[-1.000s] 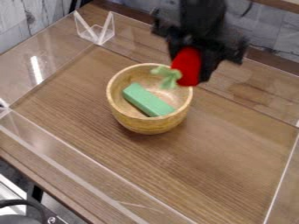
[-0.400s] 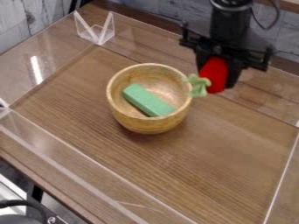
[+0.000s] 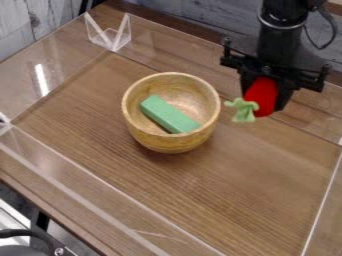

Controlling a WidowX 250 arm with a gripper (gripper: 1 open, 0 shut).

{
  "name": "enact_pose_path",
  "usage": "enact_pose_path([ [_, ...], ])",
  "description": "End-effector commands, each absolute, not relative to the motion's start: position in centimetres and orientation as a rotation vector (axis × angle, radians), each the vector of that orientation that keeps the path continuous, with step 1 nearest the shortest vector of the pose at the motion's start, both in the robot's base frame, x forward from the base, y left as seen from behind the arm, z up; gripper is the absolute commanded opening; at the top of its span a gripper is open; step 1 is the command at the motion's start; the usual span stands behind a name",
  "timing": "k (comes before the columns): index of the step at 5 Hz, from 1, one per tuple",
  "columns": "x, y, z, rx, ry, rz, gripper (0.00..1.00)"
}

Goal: Move the red fruit to the left side of the table

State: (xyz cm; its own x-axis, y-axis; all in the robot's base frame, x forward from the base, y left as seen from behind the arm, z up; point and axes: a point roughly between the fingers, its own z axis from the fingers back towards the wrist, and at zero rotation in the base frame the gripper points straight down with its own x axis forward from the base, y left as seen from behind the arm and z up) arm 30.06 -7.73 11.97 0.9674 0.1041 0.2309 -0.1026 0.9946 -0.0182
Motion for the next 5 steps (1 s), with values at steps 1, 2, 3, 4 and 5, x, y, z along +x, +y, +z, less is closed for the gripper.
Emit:
enact_pose_path([
  [1,30.6,-6.6,13.3,-0.018,-0.267,0.084,0.0],
  [2,30.8,-5.6,13.6,-0.027,-0.265,0.059,0.0],
  [3,30.9,-6.8,13.4,-0.032,-0.27,0.09,0.0],
  [4,31.0,-7.9,13.3,-0.036,-0.275,0.12,0.0],
  [5,31.8,-7.4,12.3,-0.038,-0.276,0.14,0.0],
])
